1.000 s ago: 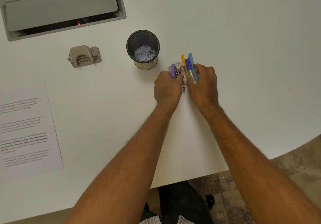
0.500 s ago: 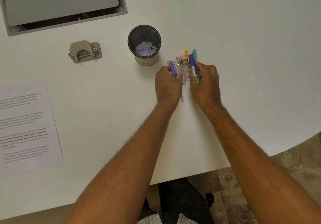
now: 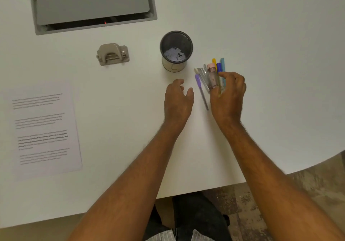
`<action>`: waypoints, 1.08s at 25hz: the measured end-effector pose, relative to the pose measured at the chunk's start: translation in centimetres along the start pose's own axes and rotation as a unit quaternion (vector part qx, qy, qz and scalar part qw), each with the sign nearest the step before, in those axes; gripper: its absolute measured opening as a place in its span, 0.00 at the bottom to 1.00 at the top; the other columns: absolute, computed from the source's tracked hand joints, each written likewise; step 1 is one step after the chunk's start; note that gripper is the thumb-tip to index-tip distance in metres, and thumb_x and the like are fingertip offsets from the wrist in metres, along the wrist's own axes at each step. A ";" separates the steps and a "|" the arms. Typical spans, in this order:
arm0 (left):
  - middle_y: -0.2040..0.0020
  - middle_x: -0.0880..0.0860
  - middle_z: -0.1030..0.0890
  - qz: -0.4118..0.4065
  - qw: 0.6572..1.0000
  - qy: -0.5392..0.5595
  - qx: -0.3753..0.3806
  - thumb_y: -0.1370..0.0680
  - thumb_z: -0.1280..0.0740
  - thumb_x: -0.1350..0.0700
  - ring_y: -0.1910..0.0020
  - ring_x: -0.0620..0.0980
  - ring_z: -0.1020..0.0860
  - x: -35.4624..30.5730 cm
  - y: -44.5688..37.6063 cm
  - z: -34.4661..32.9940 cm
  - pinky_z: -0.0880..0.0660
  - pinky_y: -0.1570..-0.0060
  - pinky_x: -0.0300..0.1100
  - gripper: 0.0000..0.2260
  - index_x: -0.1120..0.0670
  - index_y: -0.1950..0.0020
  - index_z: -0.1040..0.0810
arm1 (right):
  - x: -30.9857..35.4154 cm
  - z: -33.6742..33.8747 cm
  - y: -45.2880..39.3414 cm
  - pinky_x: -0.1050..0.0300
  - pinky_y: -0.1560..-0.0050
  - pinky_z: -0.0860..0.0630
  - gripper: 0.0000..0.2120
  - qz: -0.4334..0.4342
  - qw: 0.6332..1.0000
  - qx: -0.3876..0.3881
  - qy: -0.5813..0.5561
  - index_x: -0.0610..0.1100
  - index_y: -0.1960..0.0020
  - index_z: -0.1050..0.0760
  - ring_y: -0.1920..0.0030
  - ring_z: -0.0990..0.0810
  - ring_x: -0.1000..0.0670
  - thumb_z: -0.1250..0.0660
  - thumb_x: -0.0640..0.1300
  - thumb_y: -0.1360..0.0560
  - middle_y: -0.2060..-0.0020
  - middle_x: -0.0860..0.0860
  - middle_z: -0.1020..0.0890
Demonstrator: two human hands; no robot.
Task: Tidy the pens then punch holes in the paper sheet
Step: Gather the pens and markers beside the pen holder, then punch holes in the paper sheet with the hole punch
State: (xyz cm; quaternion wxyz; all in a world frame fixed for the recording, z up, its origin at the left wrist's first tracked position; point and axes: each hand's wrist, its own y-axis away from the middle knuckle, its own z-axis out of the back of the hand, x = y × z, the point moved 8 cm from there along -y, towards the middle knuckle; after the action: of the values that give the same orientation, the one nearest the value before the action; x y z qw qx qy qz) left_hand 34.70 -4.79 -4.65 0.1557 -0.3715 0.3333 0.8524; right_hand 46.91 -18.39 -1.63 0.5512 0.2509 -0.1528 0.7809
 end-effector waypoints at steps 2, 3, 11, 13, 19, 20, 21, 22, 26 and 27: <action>0.41 0.46 0.24 -0.014 1.000 0.003 -0.008 0.17 0.32 0.52 0.48 0.45 0.22 1.5 0.9 2.8 0.28 0.54 0.29 0.19 0.53 0.27 0.26 | 1.9 -0.3 2.1 0.53 0.42 0.18 0.20 0.016 1.000 -0.012 -0.024 0.46 0.31 0.27 0.33 0.27 0.46 0.29 0.38 0.22 0.33 0.46 0.27; 0.40 0.46 0.24 -0.022 1.000 0.006 -0.014 0.17 0.33 0.52 0.48 0.45 0.21 2.3 1.3 4.3 0.30 0.56 0.26 0.18 0.52 0.28 0.25 | 3.0 -0.8 3.3 0.51 0.41 0.18 0.20 0.027 0.999 -0.008 -0.039 0.47 0.31 0.27 0.32 0.27 0.45 0.30 0.37 0.22 0.33 0.46 0.27; 0.40 0.46 0.21 -0.025 0.985 0.018 -0.169 0.16 0.34 0.56 0.46 0.45 0.21 13.7 4.5 22.9 0.23 0.47 0.35 0.13 0.51 0.32 0.22 | 16.7 -11.0 13.5 0.48 0.43 0.18 0.16 0.139 0.966 0.172 -0.131 0.51 0.34 0.26 0.40 0.23 0.53 0.34 0.38 0.19 0.39 0.59 0.28; 0.39 0.47 0.20 -0.020 0.979 0.002 -0.204 0.17 0.34 0.58 0.42 0.48 0.21 17.0 5.6 27.3 0.22 0.42 0.41 0.12 0.52 0.33 0.21 | 20.2 -13.9 15.3 0.49 0.42 0.19 0.17 0.173 0.952 0.221 -0.125 0.50 0.33 0.26 0.40 0.23 0.52 0.34 0.38 0.19 0.40 0.61 0.29; 0.30 0.54 0.24 -0.009 0.953 -0.177 -0.246 0.20 0.31 0.56 0.30 0.55 0.28 24.8 6.8 34.5 0.29 0.29 0.55 0.16 0.54 0.32 0.22 | 28.0 -21.2 18.1 0.51 0.37 0.23 0.21 0.244 0.918 0.307 -0.059 0.50 0.28 0.30 0.32 0.27 0.49 0.32 0.43 0.19 0.33 0.54 0.27; 0.28 0.56 0.25 -0.007 0.947 -0.203 -0.249 0.20 0.30 0.55 0.29 0.57 0.28 25.8 6.7 34.8 0.31 0.28 0.57 0.17 0.55 0.31 0.23 | 28.9 -22.1 18.2 0.51 0.38 0.24 0.21 0.255 0.915 0.309 -0.043 0.49 0.28 0.30 0.32 0.27 0.48 0.31 0.45 0.19 0.32 0.52 0.27; 0.27 0.57 0.26 -0.006 0.941 -0.225 -0.253 0.20 0.30 0.53 0.28 0.59 0.29 26.7 6.5 35.0 0.32 0.28 0.58 0.19 0.55 0.30 0.23 | 29.7 -23.0 18.1 0.51 0.39 0.24 0.21 0.267 0.914 0.305 -0.026 0.49 0.28 0.30 0.32 0.28 0.48 0.31 0.46 0.19 0.32 0.51 0.27; 0.26 0.57 0.27 -0.003 0.936 -0.246 -0.254 0.21 0.30 0.51 0.27 0.60 0.29 27.4 6.3 35.1 0.33 0.28 0.59 0.21 0.55 0.29 0.24 | 30.5 -23.7 17.9 0.51 0.39 0.24 0.22 0.277 0.913 0.298 -0.008 0.49 0.28 0.30 0.32 0.28 0.47 0.31 0.47 0.20 0.32 0.50 0.27; 0.23 0.58 0.30 0.009 0.921 -0.289 -0.260 0.20 0.35 0.42 0.26 0.60 0.31 29.8 5.5 34.4 0.35 0.28 0.60 0.26 0.54 0.25 0.29 | 33.3 -25.7 16.8 0.47 0.41 0.23 0.23 0.313 0.911 0.265 0.044 0.48 0.28 0.30 0.33 0.28 0.45 0.30 0.51 0.21 0.32 0.49 0.26; 0.23 0.58 0.30 0.008 0.917 -0.296 -0.266 0.19 0.36 0.41 0.26 0.60 0.31 30.2 5.4 34.2 0.35 0.29 0.60 0.27 0.54 0.25 0.29 | 34.0 -26.2 16.4 0.47 0.40 0.23 0.24 0.324 0.908 0.259 0.055 0.47 0.28 0.30 0.33 0.28 0.44 0.30 0.52 0.21 0.32 0.48 0.26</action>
State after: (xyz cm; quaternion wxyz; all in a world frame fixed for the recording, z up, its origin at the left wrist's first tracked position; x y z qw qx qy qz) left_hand -6.59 15.20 -7.36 0.1358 -0.1268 0.0363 0.9819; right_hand 16.61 16.11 -3.60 0.1915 0.2784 0.0125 0.9411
